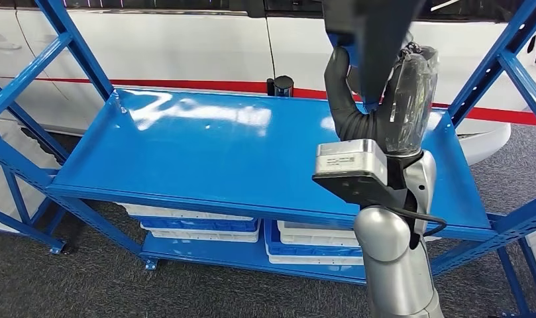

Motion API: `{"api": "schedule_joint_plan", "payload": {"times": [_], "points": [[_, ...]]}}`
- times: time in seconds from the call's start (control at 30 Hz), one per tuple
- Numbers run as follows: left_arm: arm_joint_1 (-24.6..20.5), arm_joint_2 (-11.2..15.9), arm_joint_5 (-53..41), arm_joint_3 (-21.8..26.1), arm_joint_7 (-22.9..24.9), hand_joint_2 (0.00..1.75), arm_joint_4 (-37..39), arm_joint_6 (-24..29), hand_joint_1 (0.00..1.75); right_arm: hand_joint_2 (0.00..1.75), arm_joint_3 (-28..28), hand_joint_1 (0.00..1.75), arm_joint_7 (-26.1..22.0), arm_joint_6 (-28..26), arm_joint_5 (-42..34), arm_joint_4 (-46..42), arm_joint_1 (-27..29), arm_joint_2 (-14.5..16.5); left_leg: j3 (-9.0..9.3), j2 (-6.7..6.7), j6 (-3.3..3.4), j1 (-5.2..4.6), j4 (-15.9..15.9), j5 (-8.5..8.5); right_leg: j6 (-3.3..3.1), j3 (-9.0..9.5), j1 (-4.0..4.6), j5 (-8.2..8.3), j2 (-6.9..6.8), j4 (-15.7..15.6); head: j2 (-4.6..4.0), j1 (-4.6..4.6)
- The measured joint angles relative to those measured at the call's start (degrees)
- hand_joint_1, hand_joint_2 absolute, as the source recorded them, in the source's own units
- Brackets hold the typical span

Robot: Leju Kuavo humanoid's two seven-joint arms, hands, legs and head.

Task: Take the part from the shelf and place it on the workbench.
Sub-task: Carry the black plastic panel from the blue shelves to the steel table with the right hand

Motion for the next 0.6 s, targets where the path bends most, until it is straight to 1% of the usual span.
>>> {"api": "schedule_joint_plan", "payload": {"times": [0.03,0.07,0.1,0.13,0.17,0.2,0.23,0.27,0.3,0.33,0.37,0.4,0.43,0.47,0.5,0.53,0.57,0.6], "points": [[0.0,0.1,-0.1,0.0,0.0,1.75,0.0,0.0,0.00,1.75,0.0,1.75,-0.2,0.0,-0.8,-0.1,0.0,0.1,2.48,0.06,0.43,-0.26,-3.7,0.87,0.24,-0.13,0.05,0.29,-0.02,-0.1,0.00,0.05],[-0.1,0.2,-0.1,0.0,-0.1,1.75,0.0,0.1,0.00,1.75,0.0,1.75,-0.4,0.0,-1.6,-0.1,0.0,0.1,4.03,0.08,0.83,-0.57,-6.2,1.35,0.54,-0.18,0.02,0.56,-0.11,-0.1,0.00,0.03],[-0.1,0.2,-0.2,0.0,-0.1,1.75,-0.1,0.1,0.00,1.75,0.0,1.75,-0.6,0.0,-2.4,-0.1,0.0,0.2,4.51,0.10,1.04,-0.88,-7.2,1.45,0.92,-0.23,-0.09,0.82,-0.21,-0.2,0.00,-0.02],[-0.1,0.2,-0.2,0.0,-0.1,1.75,-0.1,0.2,0.00,1.75,0.0,1.75,-0.9,0.0,-3.5,-0.1,0.1,0.2,4.34,0.11,1.17,-1.11,-7.1,1.91,1.35,-0.26,-0.19,1.13,-0.31,-0.3,0.00,-0.09],[0.0,0.3,-0.3,0.0,-0.1,1.75,-0.1,0.2,0.00,1.75,0.0,1.75,-1.3,-0.2,-4.6,-0.1,0.3,0.1,4.23,0.12,1.49,-1.06,-7.6,2.39,1.67,-0.35,-0.18,1.31,-0.37,-0.3,0.00,-0.17],[0.0,0.3,-0.5,0.0,-0.2,1.75,-0.1,0.2,0.00,1.75,-0.1,1.75,-1.8,-0.4,-5.9,-0.1,0.5,0.1,4.10,0.25,1.79,-0.96,-8.1,2.96,1.86,-0.75,-0.14,1.00,-0.36,0.0,0.00,-0.17],[0.0,0.3,-0.7,0.0,-0.2,1.75,-0.1,0.3,0.00,1.75,-0.1,1.75,-2.3,-0.7,-7.2,-0.1,0.7,0.0,3.81,0.40,2.19,-0.80,-8.5,3.67,1.83,-1.41,-0.06,-0.08,-0.34,1.2,0.00,-0.06],[0.0,0.4,-0.9,0.0,-0.2,1.75,-0.1,0.3,0.00,1.75,-0.2,1.75,-2.9,-1.0,-8.6,0.0,0.9,-0.1,3.38,0.55,2.49,-0.64,-8.9,4.40,1.63,-2.43,-0.04,-1.90,-0.33,3.5,0.00,0.04],[0.1,0.4,-1.0,0.0,-0.3,1.75,-0.1,0.3,0.00,1.75,-0.3,1.75,-3.5,-1.3,-9.7,0.1,1.2,-0.3,2.74,0.65,2.69,-0.69,-8.9,4.93,1.41,-3.74,-0.09,-4.22,-0.31,6.9,0.00,0.13],[0.1,0.4,-1.0,0.1,-0.4,1.75,-0.1,0.3,0.00,1.75,-0.4,1.75,-3.9,-1.4,-10.6,0.3,1.6,-0.4,2.02,0.68,2.81,-0.71,-8.9,5.44,1.35,-4.95,-0.15,-6.39,-0.31,10.8,0.00,0.22],[0.2,0.4,-1.0,0.1,-0.5,1.75,-0.1,0.3,0.00,1.75,-0.5,1.75,-4.2,-1.6,-11.2,0.4,2.0,-0.6,1.29,0.71,2.79,-0.73,-8.8,5.95,1.56,-5.70,-0.23,-7.77,-0.32,14.0,0.00,0.25],[0.2,0.4,-1.0,0.1,-0.6,1.75,-0.1,0.3,0.00,1.75,-0.6,1.75,-4.4,-1.6,-11.5,0.6,2.4,-0.7,0.57,0.74,2.72,-0.73,-8.7,6.43,2.01,-5.60,-0.30,-8.23,-0.32,15.7,0.00,0.25],[0.3,0.4,-1.0,0.1,-0.6,1.75,-0.1,0.3,0.00,1.75,-0.7,1.75,-4.6,-1.7,-11.7,0.7,2.7,-0.8,-0.13,0.76,2.58,-0.71,-8.6,6.88,2.61,-4.34,-0.40,-7.71,-0.33,15.0,0.00,0.28],[0.3,0.4,-1.0,0.1,-0.7,1.75,-0.1,0.3,0.00,1.75,-0.7,1.75,-4.6,-1.8,-11.8,0.8,2.8,-0.9,-0.79,0.77,2.40,-0.68,-8.4,7.25,3.21,-1.96,-0.52,-6.58,-0.34,12.1,0.00,0.28],[0.4,0.4,-1.0,0.1,-0.7,1.75,-0.1,0.3,0.00,1.75,-0.7,1.75,-4.7,-1.8,-11.8,0.9,2.9,-0.9,-1.40,0.77,2.20,-0.66,-8.0,7.52,3.57,0.95,-0.67,-5.75,-0.36,7.7,0.00,0.28],[0.4,0.4,-1.0,0.1,-0.7,1.75,-0.1,0.3,0.00,1.75,-0.7,1.75,-4.7,-1.9,-11.9,0.9,2.9,-0.9,-2.01,0.74,1.92,-0.69,-7.6,7.78,3.55,3.65,-0.58,-5.27,-0.31,3.7,0.00,0.27],[0.4,0.4,-1.0,0.1,-0.7,1.75,-0.1,0.3,0.00,1.75,-0.7,1.75,-4.8,-1.9,-11.9,1.0,3.0,-0.9,-2.43,0.72,1.60,-0.74,-7.3,8.04,3.29,5.37,-0.50,-5.11,-0.27,0.9,0.00,0.29],[0.4,0.4,-1.0,0.1,-0.7,1.75,-0.1,0.3,0.00,1.75,-0.7,1.75,-4.8,-1.9,-11.9,1.0,3.0,-0.9,-2.75,0.70,1.25,-0.77,-7.0,8.34,2.89,6.01,-0.37,-5.27,-0.19,-0.5,0.00,0.30]]}}
